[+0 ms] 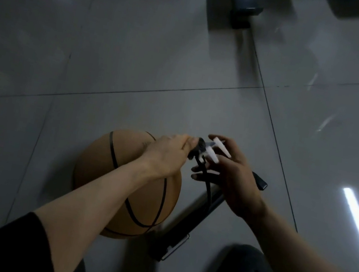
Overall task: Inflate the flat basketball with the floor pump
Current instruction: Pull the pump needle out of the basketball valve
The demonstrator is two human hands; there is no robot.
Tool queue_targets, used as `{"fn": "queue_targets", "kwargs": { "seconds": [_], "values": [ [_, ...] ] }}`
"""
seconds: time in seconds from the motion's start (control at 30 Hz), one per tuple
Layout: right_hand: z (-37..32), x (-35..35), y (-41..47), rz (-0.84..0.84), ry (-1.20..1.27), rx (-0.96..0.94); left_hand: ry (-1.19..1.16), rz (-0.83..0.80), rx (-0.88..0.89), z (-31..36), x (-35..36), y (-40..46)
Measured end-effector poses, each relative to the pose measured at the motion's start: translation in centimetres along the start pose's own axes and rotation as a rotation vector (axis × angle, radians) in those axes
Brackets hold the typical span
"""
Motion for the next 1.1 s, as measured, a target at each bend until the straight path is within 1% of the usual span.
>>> {"fn": "queue_targets", "kwargs": {
  "seconds": [0.03, 0.13, 0.17, 0.3, 0.37, 0.47, 0.53, 0.6, 0.63, 0.73, 0.8, 0.93, 1.07, 1.1],
  "values": [
    [-0.1, -0.4, -0.1, 0.006, -0.085, -0.028, -0.015, 0.035, -0.013, -0.1, 0.0, 0.0],
    [-0.8, -0.8, -0.5, 0.034, -0.465, -0.146, -0.049, 0.105, -0.021, -0.1, -0.3, 0.1],
    [-1.0, -0.9, -0.6, 0.04, -0.553, -0.169, -0.074, 0.121, -0.023, -0.1, -0.3, 0.1],
    [-1.4, -0.3, -0.3, 0.015, -0.672, -0.16, -0.124, 0.174, -0.047, -0.1, -0.1, -0.1],
    [-1.5, -0.1, -0.1, 0.106, -0.771, -0.201, -0.146, 0.194, -0.059, -0.1, 0.0, 0.0],
    [-1.6, -0.5, 0.1, 0.231, -0.909, -0.255, -0.113, 0.204, -0.068, -0.1, 0.2, 0.0],
    [-1.7, -0.5, 0.0, 0.255, -1.01, -0.307, -0.08, 0.198, -0.07, -0.3, 0.4, 0.1],
    [-1.7, 0.3, -0.4, 0.267, -1.175, -0.452, -0.067, 0.191, -0.07, -0.4, 0.7, 0.0],
    [-1.5, 0.6, -0.5, 0.274, -1.24, -0.478, -0.061, 0.195, -0.072, -0.4, 0.8, 0.0],
    [-0.7, 1.0, -0.2, 0.321, -1.392, -0.457, -0.039, 0.239, -0.095, -0.4, 0.7, -0.2],
    [-0.8, 1.4, 0.0, 0.355, -1.456, -0.413, -0.042, 0.272, -0.116, -0.5, 0.3, -0.2],
    [-1.8, 2.3, 0.3, 0.339, -1.405, -0.379, -0.04, 0.303, -0.149, -0.9, -0.2, -0.2],
    [-2.6, 3.0, 0.0, 0.302, -1.401, -0.44, -0.012, 0.322, -0.16, -1.0, -0.3, -0.2],
    [-2.6, 3.2, 0.1, 0.287, -1.398, -0.426, -0.007, 0.32, -0.161, -1.0, -0.2, -0.2]
  ]
}}
Point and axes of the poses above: each hand's wrist, its own y-axis towards the middle knuckle, its own x-axis out of the palm, z = x × y, the point moved 7 cm from there along y, towards the middle knuckle
